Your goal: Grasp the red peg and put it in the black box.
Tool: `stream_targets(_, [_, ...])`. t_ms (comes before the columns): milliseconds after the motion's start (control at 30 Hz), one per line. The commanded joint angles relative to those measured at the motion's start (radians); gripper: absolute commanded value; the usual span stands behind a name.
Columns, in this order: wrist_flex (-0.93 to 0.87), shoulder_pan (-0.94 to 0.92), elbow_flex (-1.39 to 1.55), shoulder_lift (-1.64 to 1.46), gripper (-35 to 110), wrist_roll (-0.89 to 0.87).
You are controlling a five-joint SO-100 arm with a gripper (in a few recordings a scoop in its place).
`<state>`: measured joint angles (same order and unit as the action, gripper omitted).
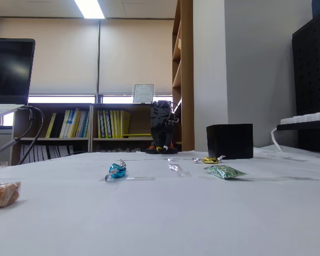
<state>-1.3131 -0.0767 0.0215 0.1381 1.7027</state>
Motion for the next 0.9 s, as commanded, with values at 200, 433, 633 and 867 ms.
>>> stream_targets(200, [-0.098,-0.015,-0.081,0.083,0,-0.072])
stream_targets(433, [-0.106,-0.02,-0.081,0.086,0,-0.183])
stream_targets(633, [-0.106,-0.009,-0.081,0.086,0,-0.183])
stream_targets(867, [-0.106,-0.009,-0.081,0.086,0,-0.183])
